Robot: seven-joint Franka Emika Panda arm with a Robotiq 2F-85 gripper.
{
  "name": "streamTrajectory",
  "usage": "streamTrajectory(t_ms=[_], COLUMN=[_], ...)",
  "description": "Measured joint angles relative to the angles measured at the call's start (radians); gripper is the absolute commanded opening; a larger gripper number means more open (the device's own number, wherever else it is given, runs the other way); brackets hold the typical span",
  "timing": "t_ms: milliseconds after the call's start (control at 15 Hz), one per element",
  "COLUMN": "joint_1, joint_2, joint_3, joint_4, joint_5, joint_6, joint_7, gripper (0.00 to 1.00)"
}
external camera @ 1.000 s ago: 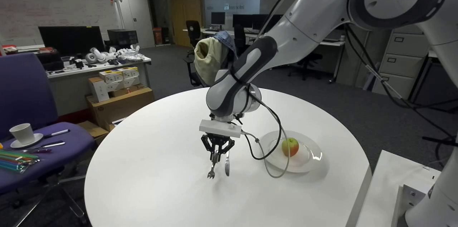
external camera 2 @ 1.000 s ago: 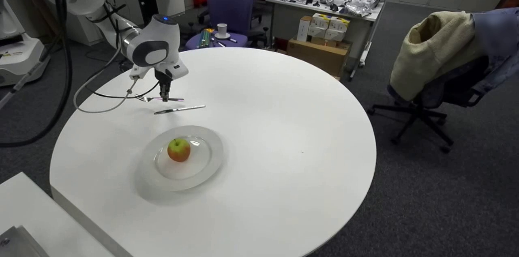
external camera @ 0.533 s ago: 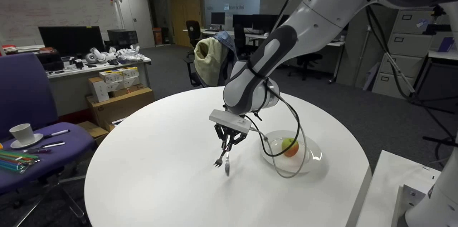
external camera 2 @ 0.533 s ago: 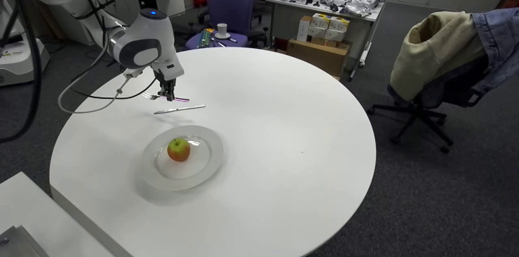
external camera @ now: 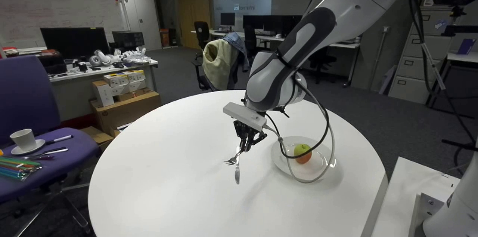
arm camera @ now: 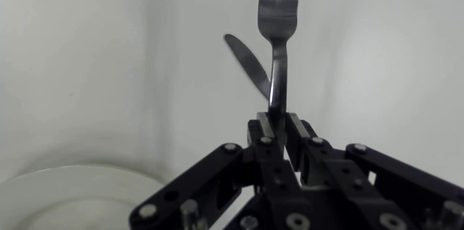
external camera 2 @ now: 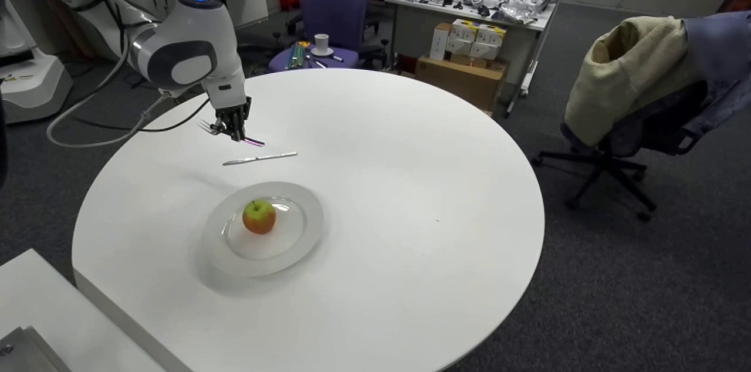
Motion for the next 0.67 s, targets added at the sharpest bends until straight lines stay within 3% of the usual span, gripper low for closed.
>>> streamTrajectory(t_ms=[467,533,667], joint_1=[0.007,0.005,-0.001], joint_2=[-0.105,-0.115,-0.131], joint_3=[-0.060,-0.058,-0.043], joint_4=[-0.099,-0.103,-0.106], joint_5=[-0.226,-0.229,-0.226], joint_6=[0.002,0.002,0.012], joint_7=[0.319,0.334,0.335], gripper=[0.04,0.15,0.15])
